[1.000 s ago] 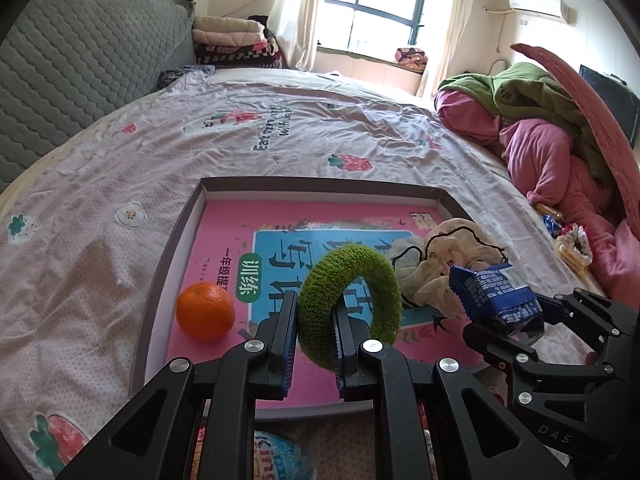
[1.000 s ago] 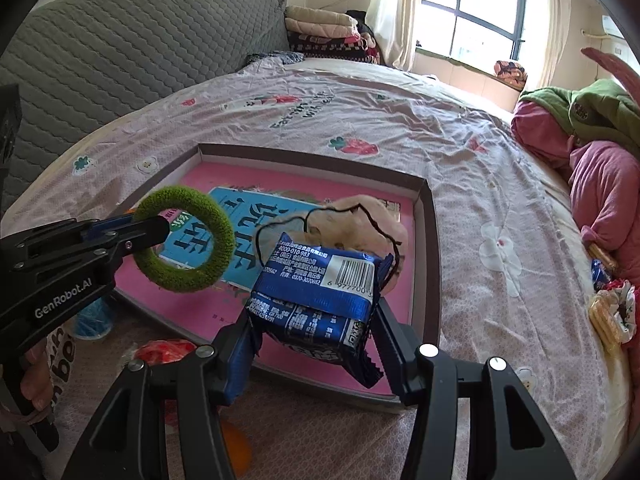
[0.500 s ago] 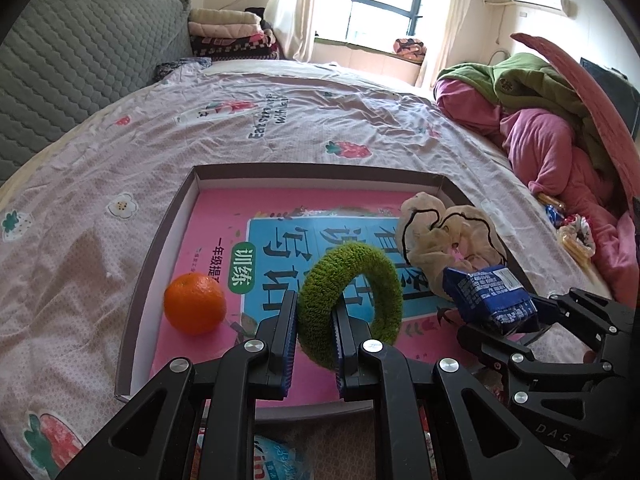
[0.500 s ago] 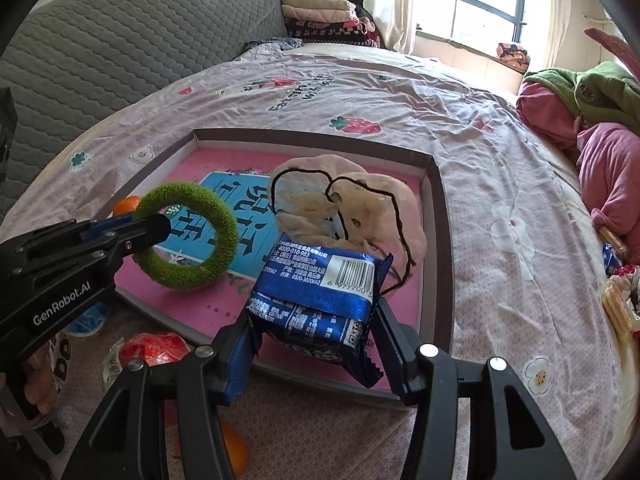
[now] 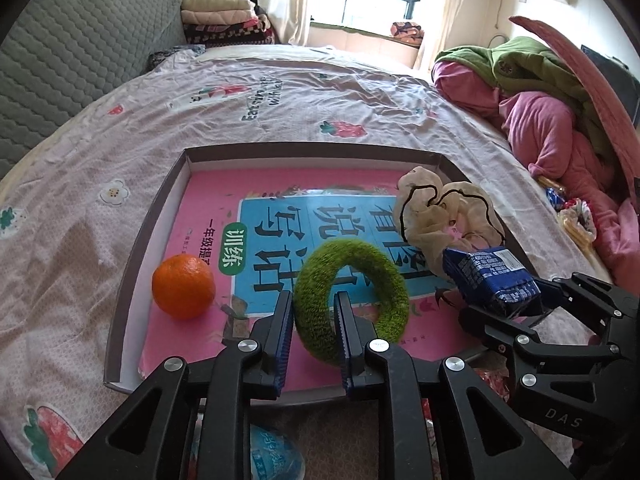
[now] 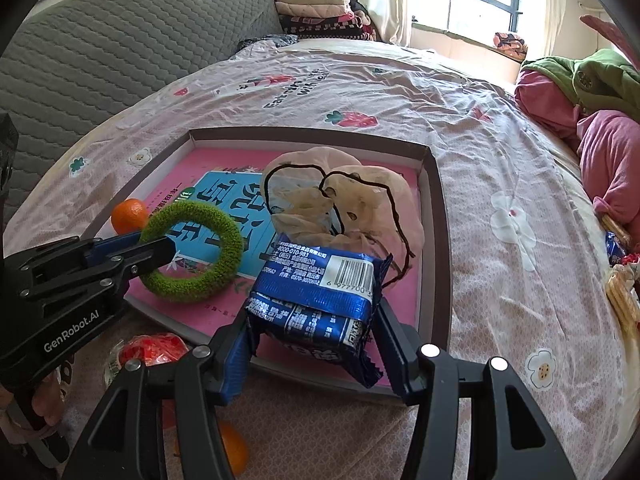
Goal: Organize objects
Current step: 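Lower and open both grippers to drop the ring and packet into the box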
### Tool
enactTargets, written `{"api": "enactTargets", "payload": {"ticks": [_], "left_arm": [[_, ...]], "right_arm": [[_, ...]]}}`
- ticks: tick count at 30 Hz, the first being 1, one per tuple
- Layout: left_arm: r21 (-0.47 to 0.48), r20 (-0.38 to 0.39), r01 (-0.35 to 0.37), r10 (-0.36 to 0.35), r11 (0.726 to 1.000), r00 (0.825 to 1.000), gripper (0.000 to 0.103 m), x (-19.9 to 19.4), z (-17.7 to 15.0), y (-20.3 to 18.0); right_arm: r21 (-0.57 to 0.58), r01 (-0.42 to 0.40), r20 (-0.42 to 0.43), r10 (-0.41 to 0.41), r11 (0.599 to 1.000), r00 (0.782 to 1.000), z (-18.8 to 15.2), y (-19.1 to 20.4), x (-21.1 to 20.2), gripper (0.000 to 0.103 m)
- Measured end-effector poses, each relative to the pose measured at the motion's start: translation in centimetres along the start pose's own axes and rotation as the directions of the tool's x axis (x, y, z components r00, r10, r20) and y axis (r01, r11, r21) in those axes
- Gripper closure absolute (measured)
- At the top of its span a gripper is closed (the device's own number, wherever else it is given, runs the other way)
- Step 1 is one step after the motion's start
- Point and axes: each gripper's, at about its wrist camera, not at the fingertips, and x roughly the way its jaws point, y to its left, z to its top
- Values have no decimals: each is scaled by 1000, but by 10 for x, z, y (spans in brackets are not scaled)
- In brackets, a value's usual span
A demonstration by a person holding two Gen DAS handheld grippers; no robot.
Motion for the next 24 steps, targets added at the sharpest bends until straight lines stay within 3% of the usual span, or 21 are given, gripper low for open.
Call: {"api": "enactTargets", "payload": {"ticks": [11, 24], "left_arm": [[-9, 0, -4, 4, 1000, 1000, 81, -6, -1, 0], [-21, 16, -5, 5, 1000, 1000, 81, -22, -3, -1]], "right_arm": [[30, 9, -7, -9, 1000, 1000, 0, -5, 1, 41], [-12, 9, 59, -8, 1000, 998, 3, 4, -20, 40]]}}
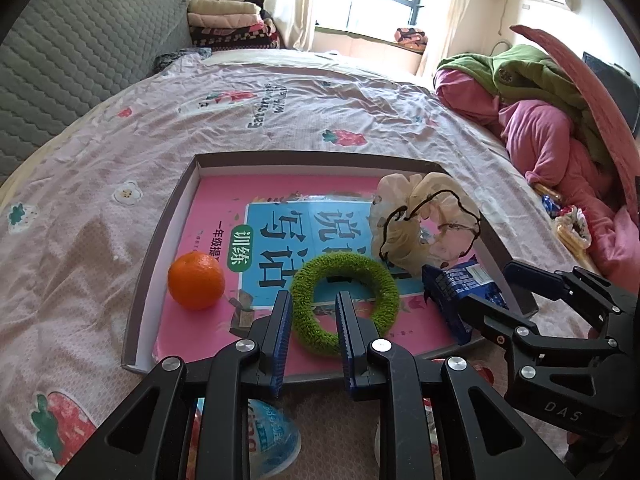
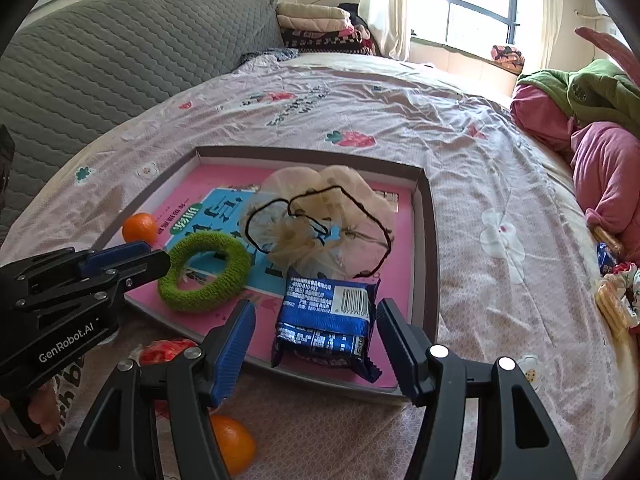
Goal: Organize objects
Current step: 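Lower and open both grippers to drop the ring and packet into the box, then pull both grippers back out of the gray box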
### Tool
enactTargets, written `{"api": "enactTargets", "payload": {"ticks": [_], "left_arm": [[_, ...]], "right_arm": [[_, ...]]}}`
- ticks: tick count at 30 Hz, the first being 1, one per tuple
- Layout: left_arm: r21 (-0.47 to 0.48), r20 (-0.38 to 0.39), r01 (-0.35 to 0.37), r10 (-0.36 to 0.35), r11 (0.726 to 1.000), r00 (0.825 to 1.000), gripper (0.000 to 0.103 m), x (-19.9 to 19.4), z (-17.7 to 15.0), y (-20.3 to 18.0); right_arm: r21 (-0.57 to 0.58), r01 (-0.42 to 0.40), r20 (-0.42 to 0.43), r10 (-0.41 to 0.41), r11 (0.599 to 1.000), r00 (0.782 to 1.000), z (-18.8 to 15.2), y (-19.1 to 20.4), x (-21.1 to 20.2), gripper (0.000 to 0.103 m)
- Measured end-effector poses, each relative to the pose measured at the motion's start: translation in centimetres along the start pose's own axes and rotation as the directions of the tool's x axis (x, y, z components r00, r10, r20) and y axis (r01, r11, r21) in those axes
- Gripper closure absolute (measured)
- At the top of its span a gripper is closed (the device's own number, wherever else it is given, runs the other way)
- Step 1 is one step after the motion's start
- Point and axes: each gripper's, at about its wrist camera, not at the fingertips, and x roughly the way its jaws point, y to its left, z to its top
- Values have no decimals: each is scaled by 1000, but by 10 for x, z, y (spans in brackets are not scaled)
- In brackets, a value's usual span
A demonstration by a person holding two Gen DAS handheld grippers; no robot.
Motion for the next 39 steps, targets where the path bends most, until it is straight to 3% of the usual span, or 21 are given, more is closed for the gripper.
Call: {"api": "enactTargets", "payload": {"ticks": [3, 7, 12, 17, 39], "left_arm": [[-6, 4, -6, 6, 1000, 1000, 79, -3, 0, 1], [-18, 7, -9, 9, 1000, 1000, 63, -8, -1, 3], [-16, 16, -18, 18, 1000, 1000, 60, -14, 0, 2], [-26, 26, -11, 11, 1000, 1000, 48, -23, 1, 4], [-51, 73, -27, 31, 998, 997, 45, -64, -9, 13]], "right_arm": [[6, -4, 12, 4, 1000, 1000, 1, -1, -4, 40], [14, -9, 26, 9, 1000, 1000, 2, -2, -9, 40], [24, -15, 36, 14, 1000, 999, 3, -3, -14, 40], [24, -20, 55, 19, 1000, 998, 3, -3, -20, 40], [-12, -36, 153, 37, 999, 988, 2, 11, -55, 40]]}}
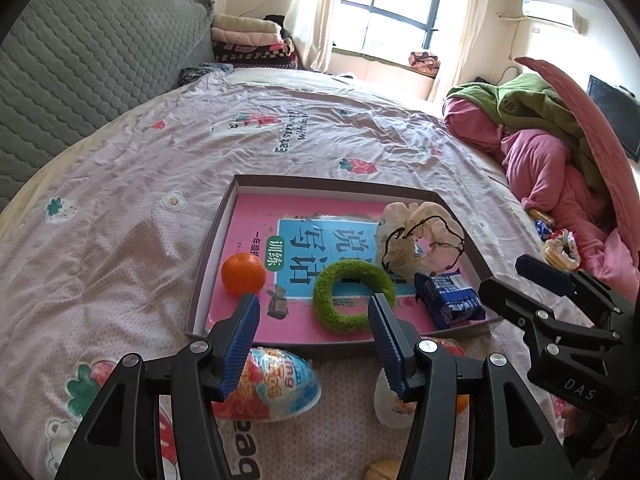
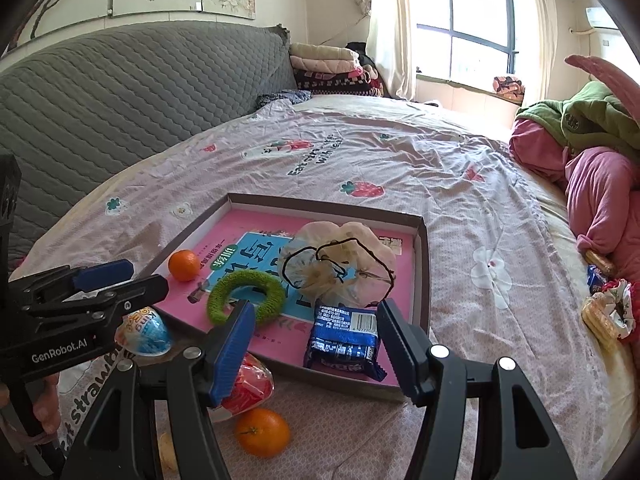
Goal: Organize objects
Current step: 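Pull both grippers back out of the gray box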
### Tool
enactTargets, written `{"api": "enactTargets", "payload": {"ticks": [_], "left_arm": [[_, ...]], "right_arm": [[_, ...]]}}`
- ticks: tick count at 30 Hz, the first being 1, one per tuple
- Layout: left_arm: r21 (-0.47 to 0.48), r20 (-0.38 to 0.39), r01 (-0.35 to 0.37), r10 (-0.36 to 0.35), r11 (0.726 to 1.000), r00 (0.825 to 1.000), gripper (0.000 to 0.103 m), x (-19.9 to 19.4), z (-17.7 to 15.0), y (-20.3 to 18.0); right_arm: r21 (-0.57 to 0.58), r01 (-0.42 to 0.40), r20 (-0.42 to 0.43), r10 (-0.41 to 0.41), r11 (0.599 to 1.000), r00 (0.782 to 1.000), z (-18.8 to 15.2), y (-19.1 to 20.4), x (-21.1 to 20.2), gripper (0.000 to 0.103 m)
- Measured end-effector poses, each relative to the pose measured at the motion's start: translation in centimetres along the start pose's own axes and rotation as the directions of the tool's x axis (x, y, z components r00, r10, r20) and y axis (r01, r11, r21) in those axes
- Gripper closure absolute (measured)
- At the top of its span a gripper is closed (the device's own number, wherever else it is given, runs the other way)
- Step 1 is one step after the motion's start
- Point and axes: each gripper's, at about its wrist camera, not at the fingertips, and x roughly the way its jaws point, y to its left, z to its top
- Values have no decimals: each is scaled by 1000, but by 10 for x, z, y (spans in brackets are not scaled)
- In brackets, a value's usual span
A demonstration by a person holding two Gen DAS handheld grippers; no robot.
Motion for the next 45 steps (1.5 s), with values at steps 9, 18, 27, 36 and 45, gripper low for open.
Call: {"api": "enactTargets", "payload": {"ticks": [9, 18, 27, 36, 45], "left_arm": [[34, 9, -9, 9, 999, 1000, 45, -11, -7, -10], [55, 11, -8, 7, 998, 1000, 44, -20, -11, -16], [61, 20, -25, 24, 998, 1000, 43, -32, -16, -13], [64, 29, -35, 33, 997, 999, 37, -39, -24, -14], [81, 17, -37, 36, 996, 999, 37, -41, -32, -17]], "right_arm": [[-4, -3, 38, 3, 1000, 999, -2, 4, -17, 40], [5, 16, 25, -16, 1000, 1000, -9, 6, -20, 40], [14, 16, 41, -17, 1000, 999, -13, 7, -30, 36], [20, -6, 39, 5, 1000, 999, -13, 5, -32, 31], [19, 3, 47, -3, 1000, 999, -15, 4, -35, 30]]}}
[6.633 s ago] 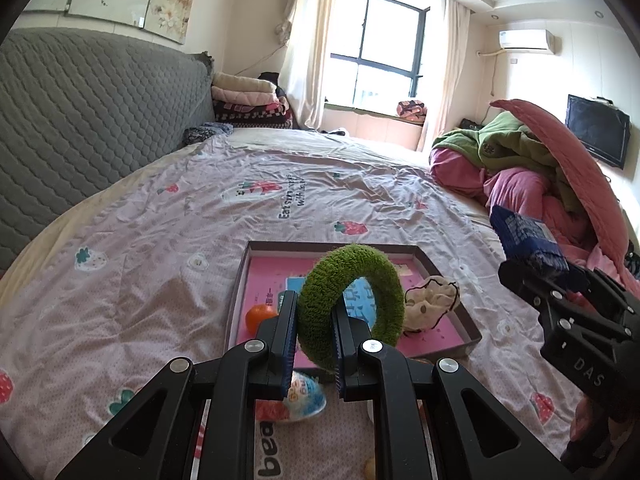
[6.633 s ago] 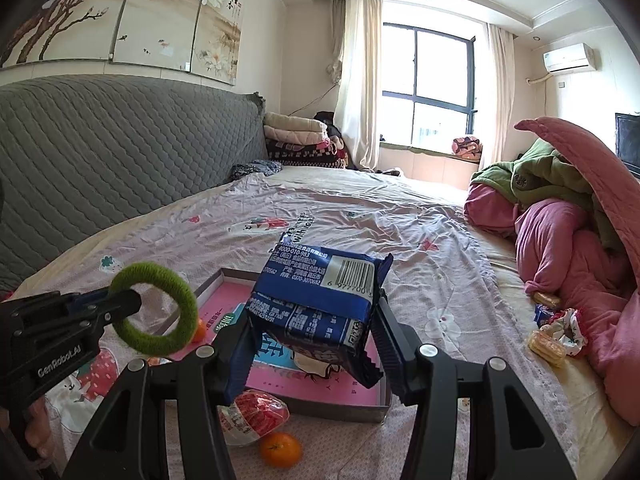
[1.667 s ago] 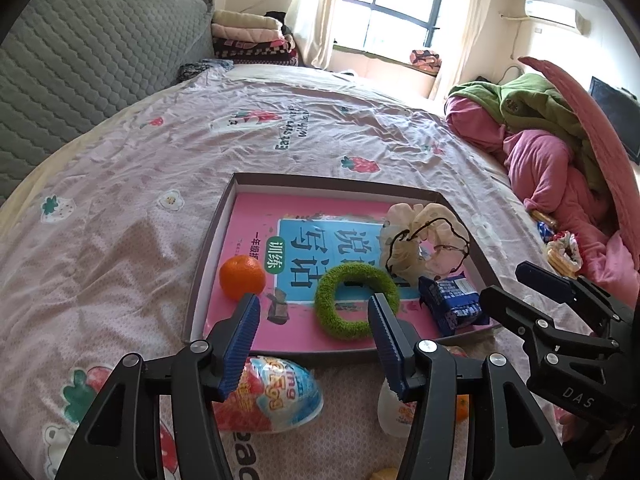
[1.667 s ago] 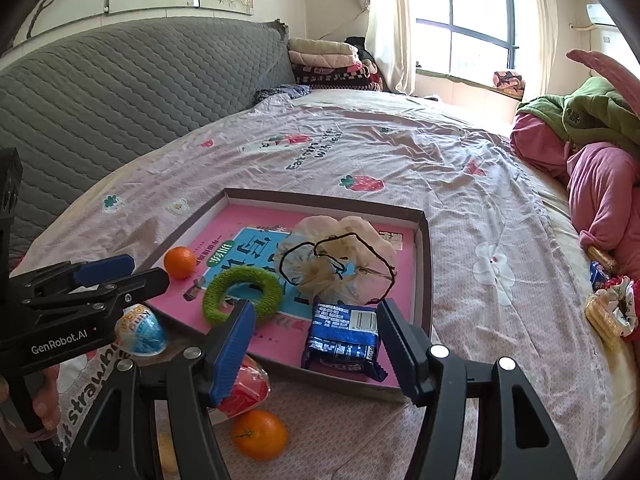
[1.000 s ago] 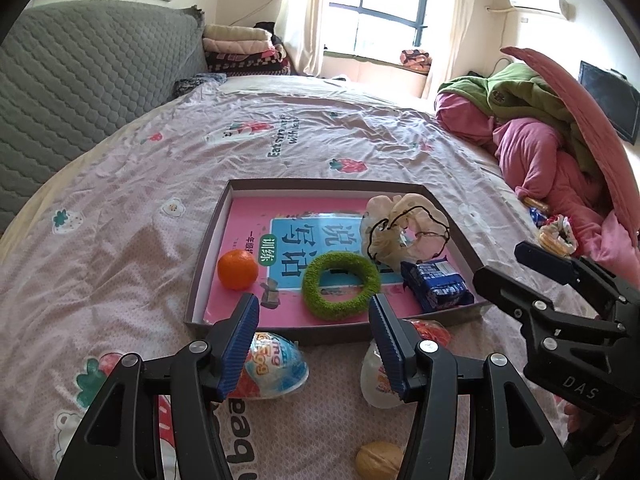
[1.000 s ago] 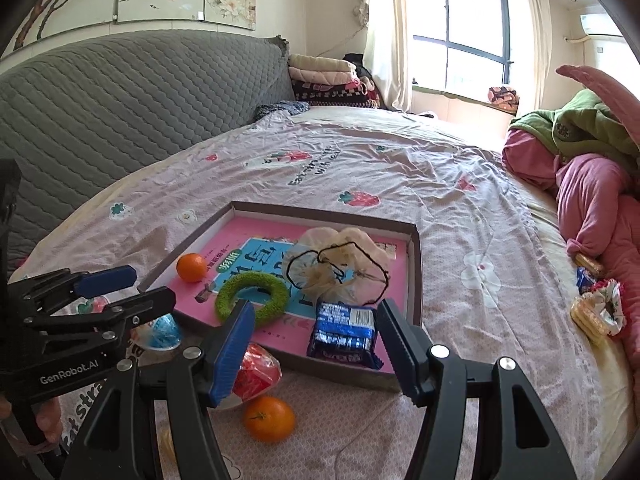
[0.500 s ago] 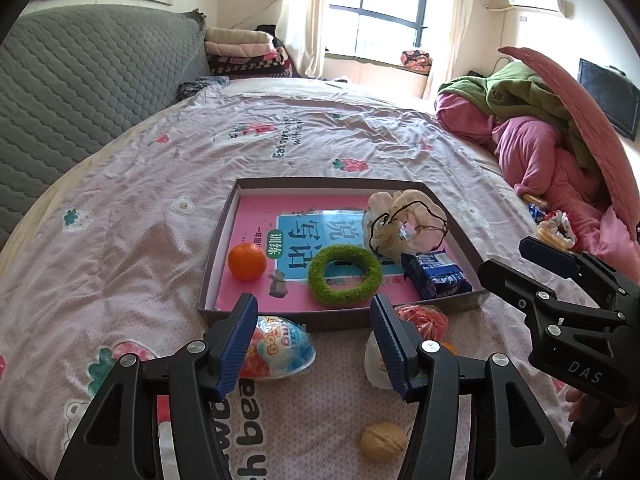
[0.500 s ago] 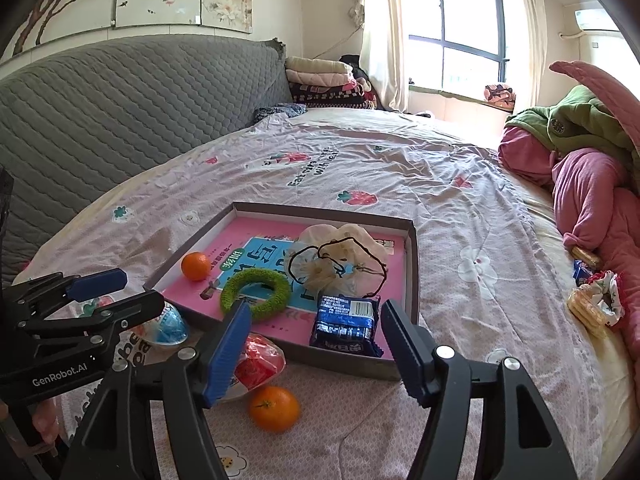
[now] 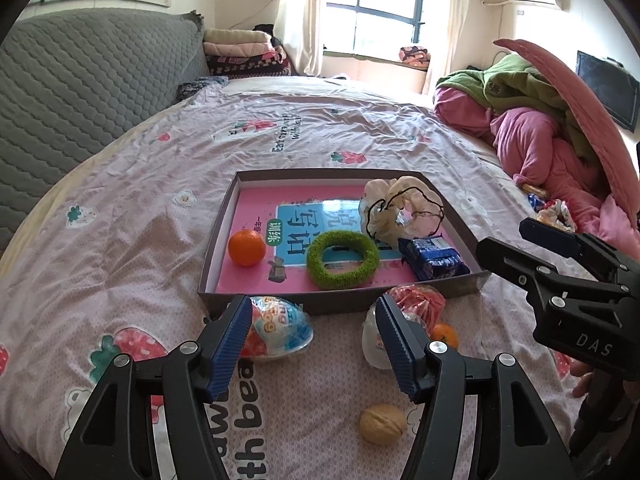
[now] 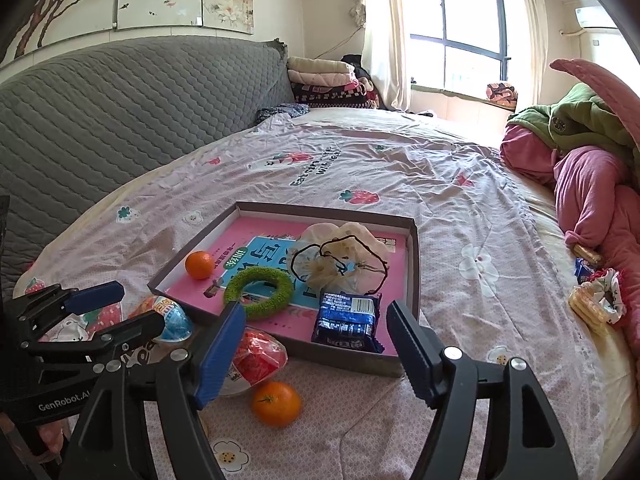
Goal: Organize objects
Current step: 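Pull both grippers back out of the gray box, then move left gripper toward the walnut while right gripper approaches a mandarin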
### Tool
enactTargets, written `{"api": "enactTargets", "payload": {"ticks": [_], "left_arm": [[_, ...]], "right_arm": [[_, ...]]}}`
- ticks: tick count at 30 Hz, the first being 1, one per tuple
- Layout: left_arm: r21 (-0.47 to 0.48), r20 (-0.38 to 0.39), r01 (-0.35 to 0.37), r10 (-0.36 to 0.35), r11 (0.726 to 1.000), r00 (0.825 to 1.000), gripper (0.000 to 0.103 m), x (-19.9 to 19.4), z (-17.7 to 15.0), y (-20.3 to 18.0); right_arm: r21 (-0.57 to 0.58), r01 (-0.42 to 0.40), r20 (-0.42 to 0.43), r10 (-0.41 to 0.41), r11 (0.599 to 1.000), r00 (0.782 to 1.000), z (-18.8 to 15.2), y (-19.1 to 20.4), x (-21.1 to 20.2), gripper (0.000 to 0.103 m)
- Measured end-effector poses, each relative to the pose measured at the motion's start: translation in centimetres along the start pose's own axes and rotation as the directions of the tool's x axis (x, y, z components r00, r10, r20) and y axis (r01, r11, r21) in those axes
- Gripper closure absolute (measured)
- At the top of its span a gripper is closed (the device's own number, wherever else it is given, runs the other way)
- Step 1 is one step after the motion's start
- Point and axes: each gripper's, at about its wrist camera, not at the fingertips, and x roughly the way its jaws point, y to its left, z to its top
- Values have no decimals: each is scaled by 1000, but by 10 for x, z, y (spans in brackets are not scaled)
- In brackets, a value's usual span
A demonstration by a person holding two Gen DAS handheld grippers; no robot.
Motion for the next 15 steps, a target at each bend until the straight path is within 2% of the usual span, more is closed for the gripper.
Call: {"api": "enactTargets", "payload": {"ticks": [15], "left_arm": [[5, -5, 0, 0, 1000, 1000, 37, -13, -9, 1]], "right_arm": [[2, -6, 23, 6, 1000, 1000, -9, 7, -14, 30]]}}
